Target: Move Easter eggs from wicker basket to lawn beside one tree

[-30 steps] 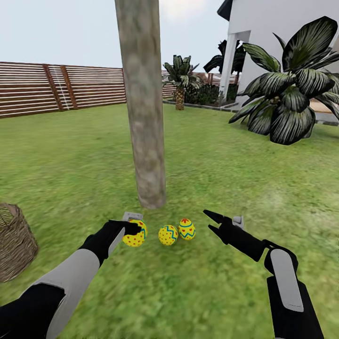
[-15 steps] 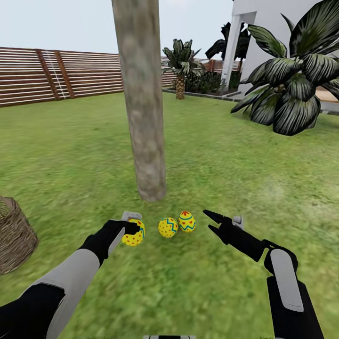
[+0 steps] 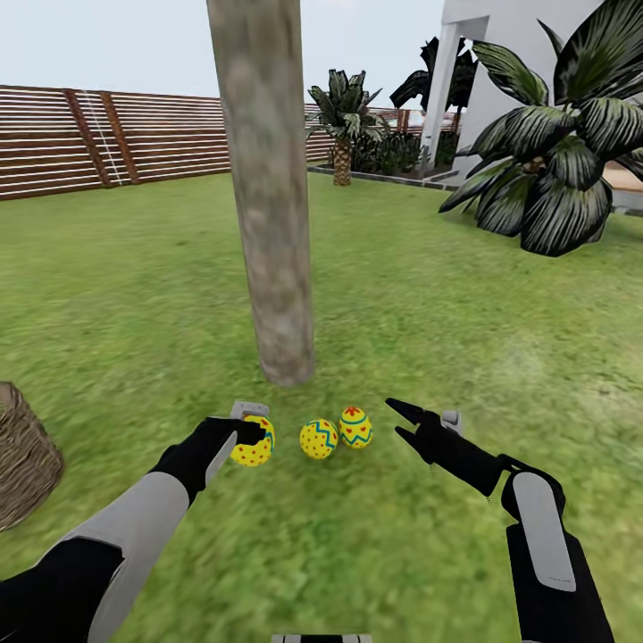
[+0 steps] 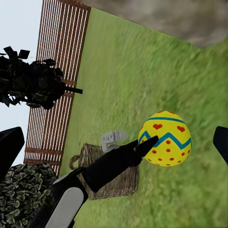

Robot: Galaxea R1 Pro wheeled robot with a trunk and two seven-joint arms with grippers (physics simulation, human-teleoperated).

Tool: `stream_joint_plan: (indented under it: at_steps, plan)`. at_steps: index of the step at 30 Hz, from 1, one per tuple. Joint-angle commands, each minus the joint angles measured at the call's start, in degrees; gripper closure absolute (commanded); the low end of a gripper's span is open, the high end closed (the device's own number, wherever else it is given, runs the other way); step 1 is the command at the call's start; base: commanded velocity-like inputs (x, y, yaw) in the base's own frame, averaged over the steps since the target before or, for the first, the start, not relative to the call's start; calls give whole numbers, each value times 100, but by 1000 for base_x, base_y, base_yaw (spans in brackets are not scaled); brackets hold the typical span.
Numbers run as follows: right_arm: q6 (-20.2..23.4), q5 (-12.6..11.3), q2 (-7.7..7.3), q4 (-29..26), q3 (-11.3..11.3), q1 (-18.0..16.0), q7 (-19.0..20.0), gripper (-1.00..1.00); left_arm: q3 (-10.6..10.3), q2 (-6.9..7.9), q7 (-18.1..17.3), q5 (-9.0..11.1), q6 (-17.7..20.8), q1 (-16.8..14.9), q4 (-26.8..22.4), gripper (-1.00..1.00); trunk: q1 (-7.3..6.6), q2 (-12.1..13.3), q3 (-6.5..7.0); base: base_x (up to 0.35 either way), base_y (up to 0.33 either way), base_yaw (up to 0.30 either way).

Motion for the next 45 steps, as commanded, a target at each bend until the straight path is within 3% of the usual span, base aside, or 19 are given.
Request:
stream_joint_plan:
  at_steps: [1,26,45]
  plan:
    - [34,58,6,-1,-16,-5,59,-100,-36,5,33,50,28,-2,-7,100,2,-2,-5,261,0,0]
    - [34,50,6,-2,-23,-5,59,-100,-33,5,28,47,36,-6,-5,100,2,-2,-5,124,-15,0]
    - [34,49,-1,-2,-24,-5,59,-100,-36,5,33,45,-313,-2,0,100,51,-27,-426,0,0,0]
